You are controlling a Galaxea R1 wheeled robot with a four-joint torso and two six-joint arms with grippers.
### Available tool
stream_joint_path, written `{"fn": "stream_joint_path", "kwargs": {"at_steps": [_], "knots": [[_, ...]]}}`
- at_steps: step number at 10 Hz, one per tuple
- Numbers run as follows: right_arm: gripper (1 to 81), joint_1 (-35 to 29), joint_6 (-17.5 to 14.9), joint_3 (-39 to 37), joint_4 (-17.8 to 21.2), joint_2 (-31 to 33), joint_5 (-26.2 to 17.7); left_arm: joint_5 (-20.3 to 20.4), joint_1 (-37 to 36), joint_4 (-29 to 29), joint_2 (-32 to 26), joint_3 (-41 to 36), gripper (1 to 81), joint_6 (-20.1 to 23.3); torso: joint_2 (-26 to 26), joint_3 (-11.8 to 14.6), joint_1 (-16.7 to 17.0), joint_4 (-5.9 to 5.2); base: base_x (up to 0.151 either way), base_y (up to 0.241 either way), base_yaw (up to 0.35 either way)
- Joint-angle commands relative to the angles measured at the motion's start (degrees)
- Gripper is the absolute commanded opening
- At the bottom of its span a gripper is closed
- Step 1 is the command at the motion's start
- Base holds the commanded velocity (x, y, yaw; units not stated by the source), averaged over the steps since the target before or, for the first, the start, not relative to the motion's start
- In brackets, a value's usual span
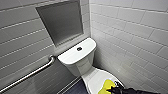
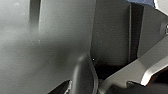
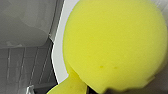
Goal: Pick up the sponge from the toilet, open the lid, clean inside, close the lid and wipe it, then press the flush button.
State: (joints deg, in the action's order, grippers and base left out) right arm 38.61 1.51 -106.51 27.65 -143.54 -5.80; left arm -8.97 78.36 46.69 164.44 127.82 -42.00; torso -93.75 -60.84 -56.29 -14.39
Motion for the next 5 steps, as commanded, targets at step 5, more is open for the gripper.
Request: {"fn": "stream_joint_path", "kwargs": {"at_steps": [5], "knots": [[1.0,13.12,-0.11,13.85,-0.05,17.27,14.19,-1.49,-0.62,-0.37,-0.95,-0.99,81.1,0.25,0.00,0.00,0.00,0.00,0.000,0.000,0.000]]}}
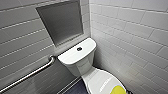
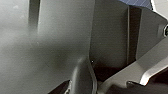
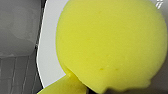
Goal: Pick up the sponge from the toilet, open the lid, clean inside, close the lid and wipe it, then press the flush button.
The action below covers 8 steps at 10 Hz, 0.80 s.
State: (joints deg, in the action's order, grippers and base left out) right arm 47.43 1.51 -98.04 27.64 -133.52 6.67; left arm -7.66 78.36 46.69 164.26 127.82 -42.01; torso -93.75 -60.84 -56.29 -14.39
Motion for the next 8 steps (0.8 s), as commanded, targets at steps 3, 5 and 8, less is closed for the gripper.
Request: {"fn": "stream_joint_path", "kwargs": {"at_steps": [3,5,8], "knots": [[1.0,16.92,-0.46,12.97,-0.21,12.73,15.74,-2.72,-0.35,-0.11,-0.85,-0.99,81.1,0.26,-0.02,0.00,0.00,0.00,0.000,0.000,0.000],[1.0,23.52,-0.46,18.30,-2.22,16.58,22.65,-2.72,-0.35,0.15,-0.85,-1.08,81.1,0.26,-0.02,0.02,0.00,0.00,0.000,0.000,0.000],[1.0,30.49,-4.65,30.26,-6.12,20.19,29.99,-2.72,-0.35,0.24,-0.85,-1.08,81.1,0.26,-0.02,0.02,0.00,0.00,0.000,0.000,0.000]]}}
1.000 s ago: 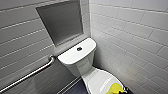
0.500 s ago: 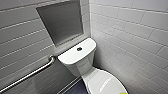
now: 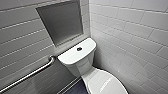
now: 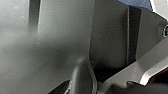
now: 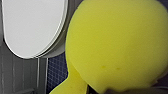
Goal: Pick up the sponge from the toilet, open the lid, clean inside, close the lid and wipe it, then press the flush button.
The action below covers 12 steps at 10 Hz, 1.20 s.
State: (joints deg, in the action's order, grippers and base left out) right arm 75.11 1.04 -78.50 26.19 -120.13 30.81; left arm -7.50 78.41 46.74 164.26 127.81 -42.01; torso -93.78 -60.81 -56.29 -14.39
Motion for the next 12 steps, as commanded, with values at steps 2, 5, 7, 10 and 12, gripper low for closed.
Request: {"fn": "stream_joint_path", "kwargs": {"at_steps": [2,5,7,10,12], "knots": [[1.0,0.37,-13.22,18.54,1.38,9.78,3.92,-2.87,-0.40,0.28,-0.85,-1.07,81.1,0.26,0.00,0.00,0.00,0.00,0.000,0.000,0.000],[1.0,-11.20,-39.55,28.75,28.75,11.90,2.50,-2.35,-0.40,0.28,-0.85,-0.89,81.1,0.26,0.00,0.00,0.00,0.00,0.000,0.000,0.000],[1.0,-18.67,-48.64,28.33,41.61,10.07,2.50,-2.35,-0.40,0.19,-0.85,-0.89,81.1,0.26,0.00,0.00,0.00,0.00,0.000,0.000,0.000],[1.0,-31.17,-56.04,23.75,55.43,6.81,1.19,-2.35,-0.40,0.19,-0.85,-0.98,81.1,0.17,0.00,0.00,0.00,0.00,0.000,0.000,0.000],[1.0,-39.27,-63.77,18.67,66.26,-0.56,1.27,-2.35,-0.40,0.19,-0.85,-0.98,81.1,0.17,0.00,0.00,0.00,0.00,0.000,0.000,0.000]]}}
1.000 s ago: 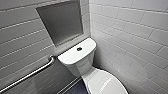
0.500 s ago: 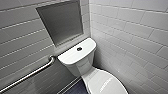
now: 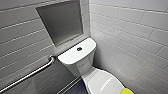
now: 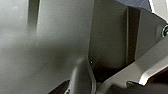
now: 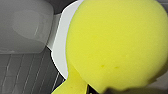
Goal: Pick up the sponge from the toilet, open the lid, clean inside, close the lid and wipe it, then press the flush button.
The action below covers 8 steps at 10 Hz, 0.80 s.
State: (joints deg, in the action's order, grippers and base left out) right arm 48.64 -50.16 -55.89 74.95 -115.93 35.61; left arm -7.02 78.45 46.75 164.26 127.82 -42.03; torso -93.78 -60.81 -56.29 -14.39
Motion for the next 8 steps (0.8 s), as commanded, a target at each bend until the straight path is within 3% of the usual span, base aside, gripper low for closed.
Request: {"fn": "stream_joint_path", "kwargs": {"at_steps": [1,3,6,8], "knots": [[1.0,-15.61,-14.96,-7.72,20.23,-9.07,-3.53,-2.82,-0.44,0.09,-0.85,-0.99,81.1,0.20,0.00,0.00,0.00,0.00,0.000,0.000,0.000],[1.0,-21.15,-15.23,-16.32,22.61,-18.45,-4.05,-2.82,-0.44,0.09,-0.77,-0.81,81.1,0.20,0.00,0.00,0.00,0.00,0.000,0.000,0.000],[1.0,-24.33,-15.23,-28.36,22.61,-31.65,-4.32,-2.82,-0.36,-0.08,-0.77,-0.81,81.1,0.20,0.00,0.00,0.00,0.00,0.000,0.000,0.000],[1.0,-24.33,-15.14,-37.41,22.70,-37.72,-8.44,-2.82,-0.44,-0.17,-0.77,-0.81,81.1,0.20,0.00,0.00,0.00,0.00,0.000,0.000,0.000]]}}
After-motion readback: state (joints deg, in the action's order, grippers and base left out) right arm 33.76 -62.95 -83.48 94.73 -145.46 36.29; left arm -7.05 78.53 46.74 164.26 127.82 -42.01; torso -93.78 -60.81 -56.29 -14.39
